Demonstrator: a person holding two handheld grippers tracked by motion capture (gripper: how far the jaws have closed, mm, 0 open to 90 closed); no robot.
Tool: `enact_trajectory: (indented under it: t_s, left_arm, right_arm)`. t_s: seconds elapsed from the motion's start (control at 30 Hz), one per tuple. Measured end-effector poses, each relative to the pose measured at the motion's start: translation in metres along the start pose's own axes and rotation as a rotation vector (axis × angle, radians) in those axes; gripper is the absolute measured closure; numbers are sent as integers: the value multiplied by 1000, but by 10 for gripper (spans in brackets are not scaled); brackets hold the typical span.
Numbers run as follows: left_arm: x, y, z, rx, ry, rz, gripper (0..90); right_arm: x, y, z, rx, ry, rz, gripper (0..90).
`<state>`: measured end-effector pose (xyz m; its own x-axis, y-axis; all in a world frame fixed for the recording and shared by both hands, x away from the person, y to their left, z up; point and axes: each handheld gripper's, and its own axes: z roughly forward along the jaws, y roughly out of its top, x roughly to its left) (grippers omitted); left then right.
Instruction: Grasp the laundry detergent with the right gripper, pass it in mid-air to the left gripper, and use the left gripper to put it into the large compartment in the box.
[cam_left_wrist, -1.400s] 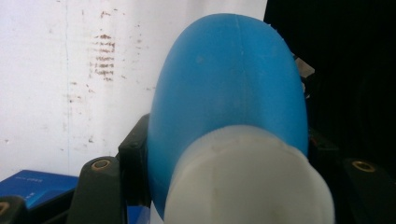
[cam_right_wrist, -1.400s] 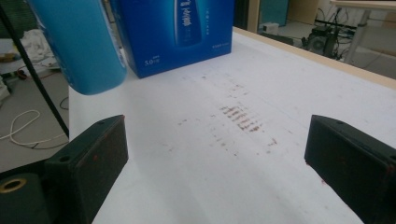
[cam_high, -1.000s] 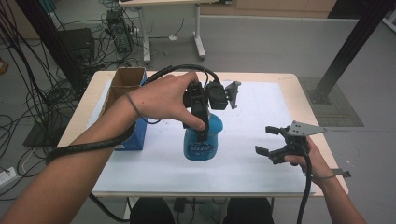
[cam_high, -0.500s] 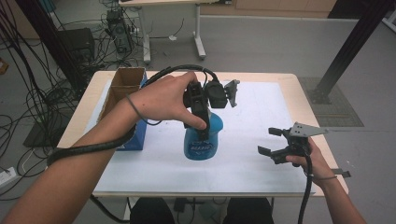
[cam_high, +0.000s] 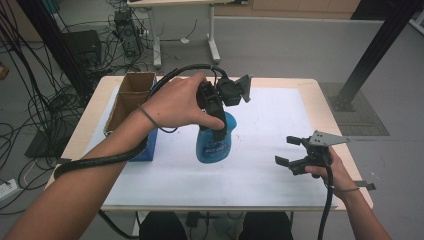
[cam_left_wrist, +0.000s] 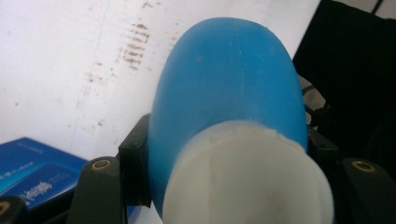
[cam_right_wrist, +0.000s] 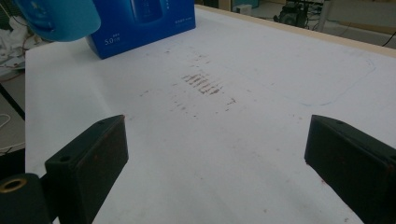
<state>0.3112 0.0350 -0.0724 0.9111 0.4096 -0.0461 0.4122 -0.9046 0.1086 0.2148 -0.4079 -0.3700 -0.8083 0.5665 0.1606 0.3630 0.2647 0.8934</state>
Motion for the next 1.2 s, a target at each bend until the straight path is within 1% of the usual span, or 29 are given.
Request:
enact_trajectory:
  t_s: [0.03,0.07,0.1,0.13,0.17,0.2,0.23,0.27,0.3,0.33,0.37,0.4,0.43,0.47,0.5,0.53,0.57,0.7,0.83,0.9,0.97,1.0,1.07,1.2]
  left_arm:
    - [3,-1,-2,-8,5,-28,375]
    - [3,-1,-2,-8,5,-28,375]
    - [4,-1,-3,-9,5,-48,375]
    - [6,-1,-4,-12,7,-75,375]
    - [8,-2,-6,-21,11,-111,375]
    - [8,-2,-6,-21,11,-111,375]
    - [10,-2,-7,-26,13,-145,375]
    - [11,-3,-9,-35,16,-169,375]
    - [13,-2,-10,-33,15,-195,375]
    - [14,-2,-10,-36,17,-209,375]
    - [14,-2,-11,-41,24,-236,376]
    - [14,-2,-11,-41,24,-236,376]
    - [15,0,-12,-33,31,-262,376]
    - [17,0,-13,-35,31,-298,376]
    - [19,1,-14,-32,30,-318,376]
    - [19,1,-14,-32,30,-318,376]
    - [21,2,-15,-36,35,-349,376]
    - [22,5,-18,-35,46,-361,376]
    - [28,7,-25,-38,39,-380,375]
    - [29,8,-28,-38,43,-380,376]
    - [31,8,-31,-43,48,-394,376]
    - [31,9,-34,-42,61,-401,376]
    - [34,9,-38,-44,68,-418,376]
    - [44,7,-46,-51,65,-451,376]
  right_arm:
    - [0,0,0,0,0,0,60]
    - [0,0,0,0,0,0,60]
    - [0,0,0,0,-2,1,60]
    - [0,0,0,-1,-4,2,60]
    - [0,-1,0,-2,-4,4,60]
    - [-1,-1,-1,-3,-5,4,60]
    - [-1,-1,-1,-4,-6,2,60]
    - [0,-1,-1,-4,-7,3,60]
    - [-1,-1,-1,-5,-8,3,60]
    - [0,-1,-1,-5,-9,4,60]
    - [0,-1,-1,-7,-9,5,60]
    - [0,-1,-1,-6,-8,5,60]
    - [0,-1,-1,-5,-9,4,60]
    - [0,-1,-1,-6,-9,5,60]
    - [0,-1,-1,-6,-10,9,60]
    - [-1,-1,-1,-5,-10,8,61]
    - [-1,-2,-1,-5,-12,8,61]
    - [-1,-2,-1,-4,-14,9,62]
    - [-1,-1,0,-4,-13,7,61]
    - [-1,-1,0,-5,-12,6,61]
    - [0,1,1,-3,-12,2,61]
    - [0,1,1,-4,-12,1,62]
    - [0,2,1,-4,-11,0,62]
    - [0,3,2,-4,-12,0,62]
